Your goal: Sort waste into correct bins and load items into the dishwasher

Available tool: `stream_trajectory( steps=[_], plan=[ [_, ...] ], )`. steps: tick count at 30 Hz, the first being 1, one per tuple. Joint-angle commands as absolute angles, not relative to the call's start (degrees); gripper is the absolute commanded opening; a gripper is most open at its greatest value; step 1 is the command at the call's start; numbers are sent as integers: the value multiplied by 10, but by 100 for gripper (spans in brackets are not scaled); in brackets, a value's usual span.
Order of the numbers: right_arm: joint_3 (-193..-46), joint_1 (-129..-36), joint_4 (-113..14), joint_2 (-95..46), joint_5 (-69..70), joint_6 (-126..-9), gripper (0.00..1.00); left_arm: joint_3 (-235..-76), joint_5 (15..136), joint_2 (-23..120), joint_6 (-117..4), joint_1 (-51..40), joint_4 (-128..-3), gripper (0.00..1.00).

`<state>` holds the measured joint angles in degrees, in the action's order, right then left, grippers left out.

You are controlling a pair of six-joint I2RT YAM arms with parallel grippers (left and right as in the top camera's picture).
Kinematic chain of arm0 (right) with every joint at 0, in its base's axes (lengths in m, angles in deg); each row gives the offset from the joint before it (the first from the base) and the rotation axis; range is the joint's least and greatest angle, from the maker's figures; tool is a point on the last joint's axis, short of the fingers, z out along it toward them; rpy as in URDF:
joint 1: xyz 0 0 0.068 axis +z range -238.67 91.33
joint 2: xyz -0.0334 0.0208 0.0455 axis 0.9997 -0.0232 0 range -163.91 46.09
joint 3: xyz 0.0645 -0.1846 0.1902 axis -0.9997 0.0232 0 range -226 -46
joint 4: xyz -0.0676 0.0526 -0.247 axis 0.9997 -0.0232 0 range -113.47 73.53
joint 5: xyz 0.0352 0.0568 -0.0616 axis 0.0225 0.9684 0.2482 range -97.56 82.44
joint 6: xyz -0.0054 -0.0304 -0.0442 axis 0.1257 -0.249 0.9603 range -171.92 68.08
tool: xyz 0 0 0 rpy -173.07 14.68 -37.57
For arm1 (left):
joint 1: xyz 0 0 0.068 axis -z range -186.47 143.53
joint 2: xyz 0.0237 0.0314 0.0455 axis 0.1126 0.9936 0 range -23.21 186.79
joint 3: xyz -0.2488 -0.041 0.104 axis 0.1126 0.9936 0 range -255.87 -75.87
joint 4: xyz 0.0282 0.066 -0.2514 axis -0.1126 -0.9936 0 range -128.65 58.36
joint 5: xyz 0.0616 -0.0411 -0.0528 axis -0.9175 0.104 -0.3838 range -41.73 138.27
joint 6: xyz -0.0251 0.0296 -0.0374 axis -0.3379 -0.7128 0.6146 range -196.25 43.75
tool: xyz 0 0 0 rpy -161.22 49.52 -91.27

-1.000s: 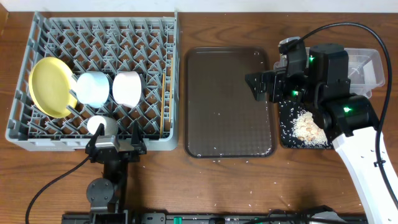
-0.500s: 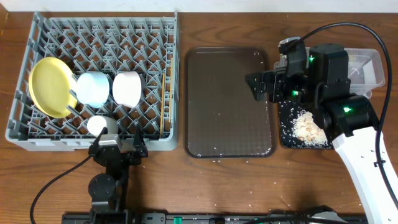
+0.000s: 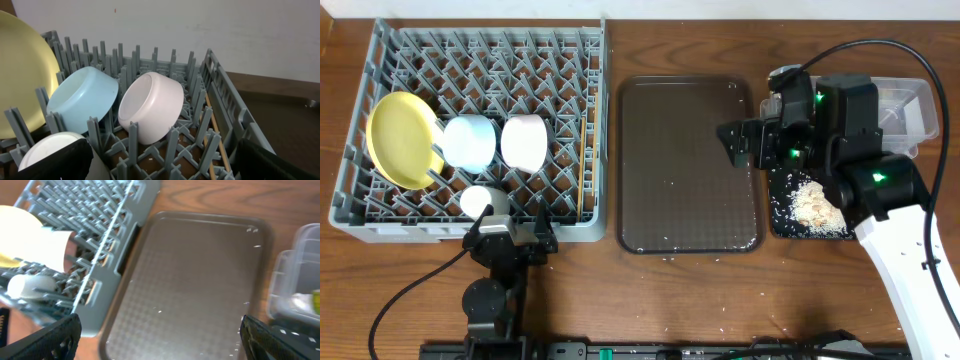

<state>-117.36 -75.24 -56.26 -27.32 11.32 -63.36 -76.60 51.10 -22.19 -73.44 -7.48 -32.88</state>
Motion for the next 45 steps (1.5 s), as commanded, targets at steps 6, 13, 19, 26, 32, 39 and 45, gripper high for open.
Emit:
stream_trajectory(
  steps=[6, 13, 19, 26, 32, 39, 45],
  plan=[
    [-1032, -764, -425, -102, 23, -538, 99, -761, 506, -221, -734, -73, -356, 93],
    [-825, -800, -347, 106, 24, -542, 99, -761, 506, -221, -734, -73, -356, 93],
    [-676, -816, -314, 277, 23, -542, 99, -761, 506, -221, -734, -73, -356, 93],
    [-546, -826, -227, 400, 23, -542, 99, -761, 506, -221, -734, -73, -356, 92],
    [-475, -827, -151, 460, 23, -542, 99, -761, 506, -221, -734, -73, -356, 92],
    [-463, -827, -125, 458, 19, -540, 99, -761, 506, -221, -734, -73, -356, 93],
    [-463, -827, -159, 458, 19, -540, 99, -761, 506, -221, -734, -73, -356, 92]
  ],
)
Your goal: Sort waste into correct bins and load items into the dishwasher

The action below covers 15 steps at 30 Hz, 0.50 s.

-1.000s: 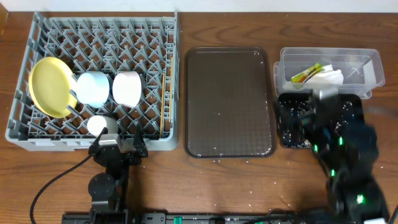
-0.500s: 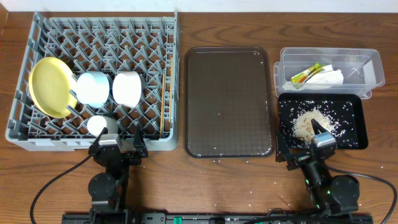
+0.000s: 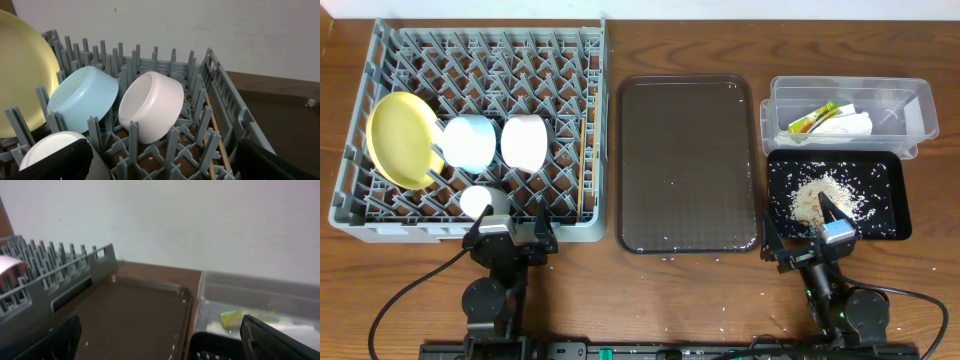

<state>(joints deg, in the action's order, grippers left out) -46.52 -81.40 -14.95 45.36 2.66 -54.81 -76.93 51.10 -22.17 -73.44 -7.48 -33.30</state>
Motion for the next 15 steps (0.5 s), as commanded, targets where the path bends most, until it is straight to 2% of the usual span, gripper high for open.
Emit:
stream_trajectory(
  steps=[1, 15],
  plan=[
    [-463, -827, -167, 458, 19, -540, 99, -761, 506, -221, -734, -73, -356, 92],
    [-463, -827, -199, 457, 19, -540, 99, -761, 506, -221, -734, -73, -356, 92]
  ],
)
